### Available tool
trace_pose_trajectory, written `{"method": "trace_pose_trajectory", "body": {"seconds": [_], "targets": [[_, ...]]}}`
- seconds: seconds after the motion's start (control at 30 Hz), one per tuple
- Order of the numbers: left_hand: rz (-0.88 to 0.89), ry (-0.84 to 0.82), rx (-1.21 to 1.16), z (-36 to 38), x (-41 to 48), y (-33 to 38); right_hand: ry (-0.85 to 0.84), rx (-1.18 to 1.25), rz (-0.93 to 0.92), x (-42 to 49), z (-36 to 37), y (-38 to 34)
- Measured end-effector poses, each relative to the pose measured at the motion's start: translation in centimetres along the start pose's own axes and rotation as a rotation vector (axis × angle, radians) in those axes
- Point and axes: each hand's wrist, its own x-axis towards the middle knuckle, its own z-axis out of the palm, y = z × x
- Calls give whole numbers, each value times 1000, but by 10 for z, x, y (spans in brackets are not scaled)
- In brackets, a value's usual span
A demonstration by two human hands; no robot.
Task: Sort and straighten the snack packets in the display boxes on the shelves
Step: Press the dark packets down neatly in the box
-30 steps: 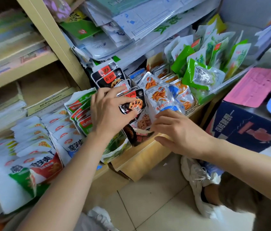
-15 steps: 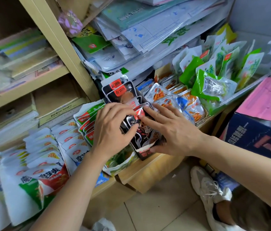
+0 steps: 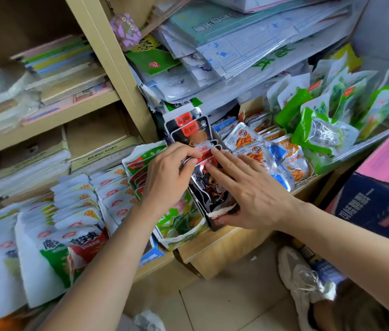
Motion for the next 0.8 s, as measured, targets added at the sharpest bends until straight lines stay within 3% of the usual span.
{"method": "trace_pose_trajectory", "body": {"seconds": [0.17,0.37,0.47,0.5,0.63,0.8], "targets": [[1,23,-28,-3,1,-1,46,-7,16,-2,-2,-2],[-54,-141,72,-6,11,7,7,-31,19,3,-4,1],[-126,-232,-5,-13,20,7,-22,-50,9,6,-5,4],[-143,-215,-42,-16,22,7,-25,-55,3,7,-5,4],[-32,151,108,-18,33,1,-11,-43,2,8,-4,2],[-128,-64,112,-14,63,-14,6,-28,5,1,-1,0]]}}
